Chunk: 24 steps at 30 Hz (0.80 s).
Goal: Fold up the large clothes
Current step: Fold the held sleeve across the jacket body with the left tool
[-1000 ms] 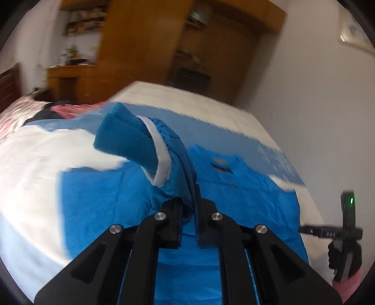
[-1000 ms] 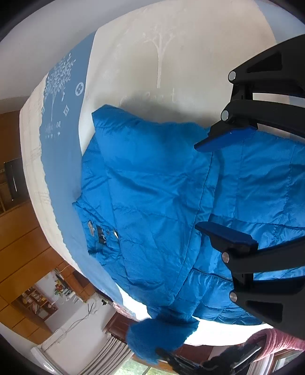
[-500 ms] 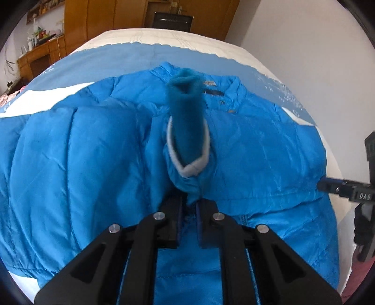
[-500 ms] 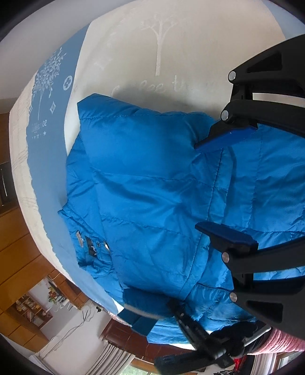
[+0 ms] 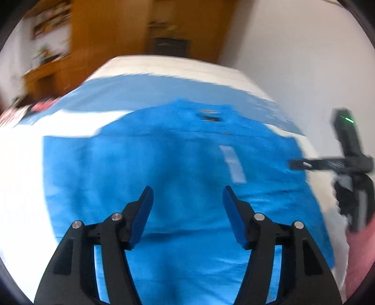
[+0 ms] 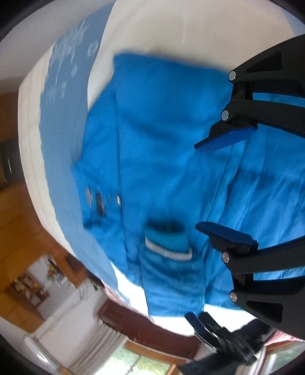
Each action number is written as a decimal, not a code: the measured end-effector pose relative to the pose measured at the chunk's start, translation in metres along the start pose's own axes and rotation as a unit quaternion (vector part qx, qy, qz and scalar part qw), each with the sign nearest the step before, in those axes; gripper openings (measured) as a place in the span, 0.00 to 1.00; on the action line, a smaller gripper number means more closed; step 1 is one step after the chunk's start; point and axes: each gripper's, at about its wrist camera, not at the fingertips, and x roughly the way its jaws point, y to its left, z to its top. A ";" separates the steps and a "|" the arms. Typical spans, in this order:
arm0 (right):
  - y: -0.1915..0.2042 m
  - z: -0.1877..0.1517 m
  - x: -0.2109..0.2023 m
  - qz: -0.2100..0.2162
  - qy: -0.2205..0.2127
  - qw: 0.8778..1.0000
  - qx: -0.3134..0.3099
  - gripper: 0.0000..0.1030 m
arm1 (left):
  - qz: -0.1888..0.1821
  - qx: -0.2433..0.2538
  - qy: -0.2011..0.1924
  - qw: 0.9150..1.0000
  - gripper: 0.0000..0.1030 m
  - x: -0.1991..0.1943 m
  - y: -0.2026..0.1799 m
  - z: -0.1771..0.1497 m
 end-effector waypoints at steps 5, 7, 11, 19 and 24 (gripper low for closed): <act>0.025 0.022 0.050 0.026 0.046 0.999 0.007 0.61 | 0.056 -0.079 0.036 0.995 0.56 0.029 0.062 0.006; 0.030 0.028 0.069 0.038 0.058 0.998 0.011 0.61 | 0.054 -0.090 0.046 0.993 0.55 0.037 0.072 0.001; 0.037 0.034 0.087 0.046 0.060 0.997 0.007 0.39 | 0.056 -0.087 0.051 0.993 0.55 0.043 0.077 -0.003; 0.037 0.031 0.052 0.036 0.018 0.999 -0.013 0.14 | 0.030 -0.101 0.038 0.994 0.54 0.030 0.070 0.008; 0.006 0.030 0.000 -0.019 -0.030 0.999 0.004 0.14 | 0.031 -0.069 -0.002 0.997 0.54 0.009 0.051 0.020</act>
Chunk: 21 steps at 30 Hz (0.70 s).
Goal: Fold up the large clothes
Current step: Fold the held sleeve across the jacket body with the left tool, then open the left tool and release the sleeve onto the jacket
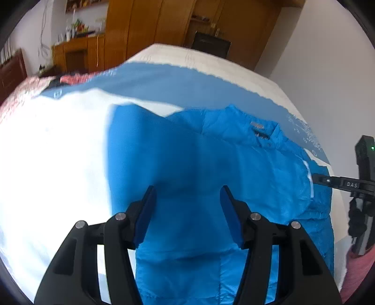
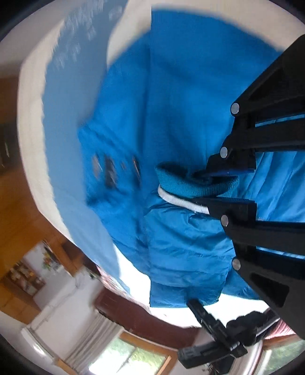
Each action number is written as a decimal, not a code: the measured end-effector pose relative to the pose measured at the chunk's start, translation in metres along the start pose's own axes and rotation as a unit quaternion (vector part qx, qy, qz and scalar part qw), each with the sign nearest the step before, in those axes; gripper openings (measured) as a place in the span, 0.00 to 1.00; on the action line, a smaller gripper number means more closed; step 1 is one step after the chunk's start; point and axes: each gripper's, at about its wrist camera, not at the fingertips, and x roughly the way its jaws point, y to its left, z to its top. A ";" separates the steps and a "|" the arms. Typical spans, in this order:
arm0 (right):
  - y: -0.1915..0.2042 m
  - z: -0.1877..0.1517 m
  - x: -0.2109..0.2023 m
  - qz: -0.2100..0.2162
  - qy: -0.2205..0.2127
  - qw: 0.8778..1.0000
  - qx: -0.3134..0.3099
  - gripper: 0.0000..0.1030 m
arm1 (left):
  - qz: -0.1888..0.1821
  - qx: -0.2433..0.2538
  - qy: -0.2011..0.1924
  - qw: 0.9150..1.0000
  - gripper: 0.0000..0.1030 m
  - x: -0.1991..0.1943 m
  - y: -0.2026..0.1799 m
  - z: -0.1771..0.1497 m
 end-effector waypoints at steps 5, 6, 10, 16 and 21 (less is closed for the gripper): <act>-0.049 -0.012 -0.038 -0.040 -0.028 0.998 0.036 0.14 | -0.003 0.005 0.011 1.000 0.54 0.017 -0.012 0.006; -0.059 -0.015 -0.042 -0.039 -0.028 0.998 0.044 0.14 | 0.001 0.008 0.018 1.000 0.54 0.026 -0.014 0.006; -0.080 -0.025 -0.034 -0.040 -0.015 0.997 0.063 0.14 | 0.020 0.007 0.046 0.999 0.54 0.056 -0.014 0.003; -0.095 -0.031 -0.001 -0.036 0.006 0.996 0.081 0.15 | 0.032 0.012 0.058 0.998 0.55 0.076 -0.008 -0.001; -0.088 -0.032 0.001 -0.053 0.003 0.997 0.063 0.16 | 0.045 0.022 0.063 0.997 0.55 0.080 -0.010 -0.004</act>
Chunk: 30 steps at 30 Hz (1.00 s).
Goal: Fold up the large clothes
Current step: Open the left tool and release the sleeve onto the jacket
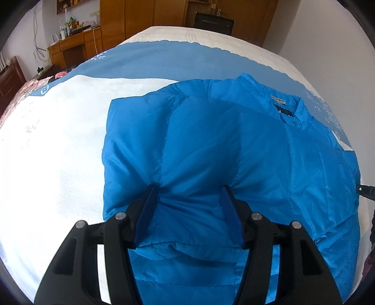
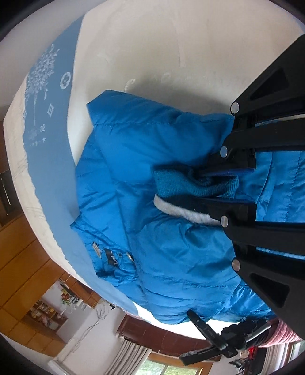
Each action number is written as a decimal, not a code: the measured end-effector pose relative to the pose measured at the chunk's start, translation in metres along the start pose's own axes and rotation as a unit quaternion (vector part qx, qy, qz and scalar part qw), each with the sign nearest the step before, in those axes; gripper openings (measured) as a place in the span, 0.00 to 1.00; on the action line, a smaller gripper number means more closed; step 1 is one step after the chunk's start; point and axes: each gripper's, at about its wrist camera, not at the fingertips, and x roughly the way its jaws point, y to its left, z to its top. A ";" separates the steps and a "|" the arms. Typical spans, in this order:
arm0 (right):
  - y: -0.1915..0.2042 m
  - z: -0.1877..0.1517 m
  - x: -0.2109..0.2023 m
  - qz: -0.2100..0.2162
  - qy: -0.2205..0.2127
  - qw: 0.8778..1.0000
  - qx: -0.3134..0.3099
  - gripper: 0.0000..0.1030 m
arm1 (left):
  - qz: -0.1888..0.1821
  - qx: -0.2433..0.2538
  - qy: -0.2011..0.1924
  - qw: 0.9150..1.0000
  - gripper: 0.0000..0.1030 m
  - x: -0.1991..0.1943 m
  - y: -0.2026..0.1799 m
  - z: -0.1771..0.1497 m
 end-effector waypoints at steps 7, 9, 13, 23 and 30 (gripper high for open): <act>0.037 0.006 -0.065 -0.023 -0.080 0.995 -0.053 0.24 | -0.024 -0.008 -0.034 0.999 0.55 -0.041 -0.015 0.017; 0.056 0.010 -0.055 -0.001 -0.056 0.996 -0.066 0.23 | -0.031 0.001 -0.025 0.999 0.55 -0.036 -0.031 0.023; 0.084 0.020 -0.021 -0.009 -0.026 0.996 -0.084 0.23 | -0.032 0.015 -0.001 0.999 0.55 -0.012 -0.060 0.031; 0.060 0.034 0.048 -0.004 0.032 0.999 -0.025 0.17 | 0.002 0.029 0.021 0.999 0.56 0.032 -0.072 0.044; 0.070 0.017 0.007 0.009 0.006 0.998 -0.055 0.22 | -0.042 0.017 0.005 0.999 0.56 -0.008 -0.068 0.036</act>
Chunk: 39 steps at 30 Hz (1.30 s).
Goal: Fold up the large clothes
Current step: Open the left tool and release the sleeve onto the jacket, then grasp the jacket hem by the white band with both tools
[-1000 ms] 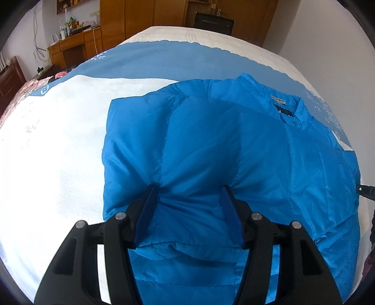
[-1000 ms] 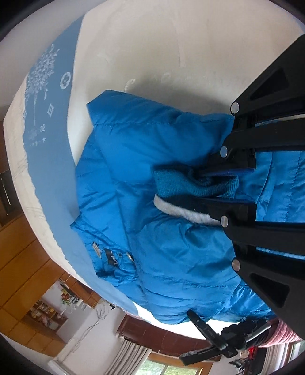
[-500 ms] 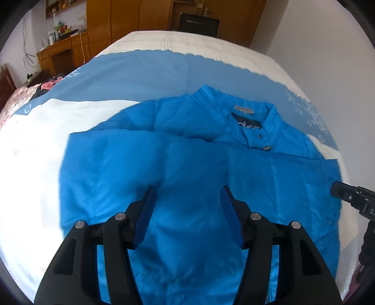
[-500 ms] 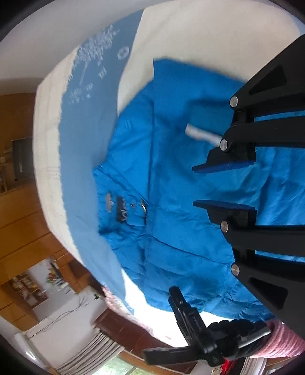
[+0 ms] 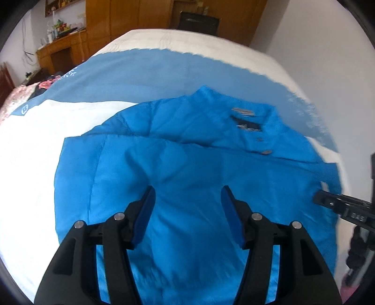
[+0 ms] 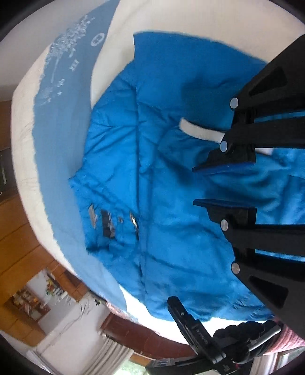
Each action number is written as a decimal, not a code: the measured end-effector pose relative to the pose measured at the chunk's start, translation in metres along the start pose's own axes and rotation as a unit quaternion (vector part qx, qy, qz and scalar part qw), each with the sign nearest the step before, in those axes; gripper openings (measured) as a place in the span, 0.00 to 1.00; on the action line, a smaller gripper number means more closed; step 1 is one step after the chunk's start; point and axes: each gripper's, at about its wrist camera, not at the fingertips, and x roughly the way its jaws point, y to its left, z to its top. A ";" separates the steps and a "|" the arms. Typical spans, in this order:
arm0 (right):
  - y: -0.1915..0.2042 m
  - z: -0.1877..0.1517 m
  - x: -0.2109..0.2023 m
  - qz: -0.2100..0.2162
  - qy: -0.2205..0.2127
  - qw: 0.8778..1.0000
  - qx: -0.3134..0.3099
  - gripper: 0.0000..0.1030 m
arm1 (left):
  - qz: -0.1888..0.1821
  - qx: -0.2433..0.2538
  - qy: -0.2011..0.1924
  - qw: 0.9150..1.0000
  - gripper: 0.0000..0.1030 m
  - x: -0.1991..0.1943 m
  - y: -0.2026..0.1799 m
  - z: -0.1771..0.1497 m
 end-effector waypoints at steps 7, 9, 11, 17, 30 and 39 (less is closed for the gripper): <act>0.019 -0.026 -0.006 0.001 0.018 0.999 -0.034 0.22 | 0.012 0.035 0.010 0.999 0.56 -0.005 -0.013 -0.036; 0.017 -0.029 0.005 -0.011 0.025 0.999 -0.031 0.22 | 0.018 0.031 0.021 0.999 0.56 0.007 -0.009 -0.039; 0.011 -0.031 0.016 -0.003 0.032 0.999 -0.023 0.22 | 0.015 0.029 0.028 0.999 0.56 0.019 -0.004 -0.041; 0.006 -0.035 0.023 0.005 0.024 1.000 -0.018 0.21 | 0.026 0.042 0.026 0.998 0.57 0.024 -0.005 -0.043; -0.007 -0.138 -0.079 0.023 -0.041 0.998 -0.035 0.40 | 0.049 0.022 -0.047 0.997 0.80 -0.110 0.053 -0.133; -0.038 -0.242 -0.118 0.022 -0.043 0.999 0.010 0.64 | 0.059 -0.040 -0.030 0.997 0.82 -0.157 0.119 -0.232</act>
